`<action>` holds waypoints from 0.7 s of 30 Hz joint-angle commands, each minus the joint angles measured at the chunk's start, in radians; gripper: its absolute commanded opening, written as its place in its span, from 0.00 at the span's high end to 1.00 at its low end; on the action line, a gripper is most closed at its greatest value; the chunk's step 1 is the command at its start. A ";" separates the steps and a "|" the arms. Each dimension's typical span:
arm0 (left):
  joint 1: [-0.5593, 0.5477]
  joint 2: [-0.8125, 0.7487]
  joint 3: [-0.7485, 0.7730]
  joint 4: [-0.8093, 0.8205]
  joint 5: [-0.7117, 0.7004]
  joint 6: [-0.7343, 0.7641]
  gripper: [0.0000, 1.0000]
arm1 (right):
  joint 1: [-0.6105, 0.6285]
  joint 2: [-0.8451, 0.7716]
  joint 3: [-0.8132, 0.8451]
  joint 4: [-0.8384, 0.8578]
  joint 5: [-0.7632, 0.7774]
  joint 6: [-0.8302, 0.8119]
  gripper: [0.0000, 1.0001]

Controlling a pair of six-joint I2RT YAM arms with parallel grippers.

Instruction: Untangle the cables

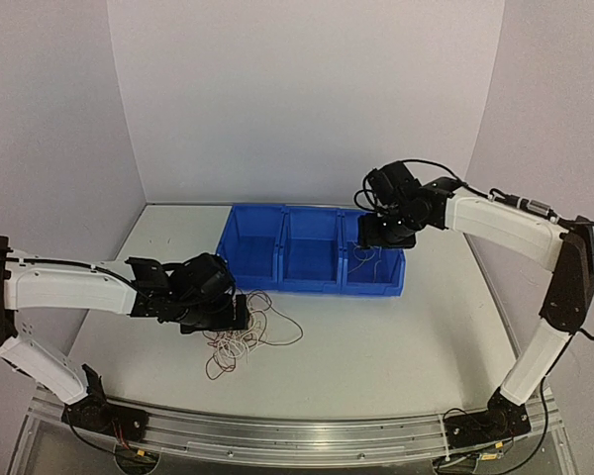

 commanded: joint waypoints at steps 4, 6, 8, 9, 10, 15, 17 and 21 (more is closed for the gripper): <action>0.002 -0.047 -0.041 0.026 0.009 -0.023 0.00 | 0.045 -0.016 -0.021 0.048 -0.338 -0.212 0.28; 0.008 -0.042 -0.048 0.035 0.016 -0.024 0.00 | 0.096 -0.013 -0.041 0.071 -0.381 -0.284 0.28; 0.021 -0.037 -0.059 0.051 0.028 -0.024 0.00 | 0.153 -0.006 -0.065 0.108 -0.431 -0.338 0.28; 0.031 -0.034 -0.066 0.062 0.035 -0.025 0.00 | 0.171 0.001 -0.073 0.132 -0.464 -0.348 0.28; 0.045 -0.029 -0.072 0.073 0.043 -0.024 0.00 | 0.186 0.011 -0.081 0.151 -0.492 -0.351 0.28; 0.109 -0.003 -0.099 0.141 0.058 -0.006 0.01 | 0.238 0.088 -0.087 0.245 -0.558 -0.312 0.28; 0.128 0.009 -0.107 0.184 0.080 0.015 0.04 | 0.258 0.125 -0.074 0.264 -0.549 -0.303 0.29; 0.140 0.042 -0.106 0.255 0.119 0.060 0.09 | 0.295 0.207 -0.031 0.277 -0.531 -0.322 0.30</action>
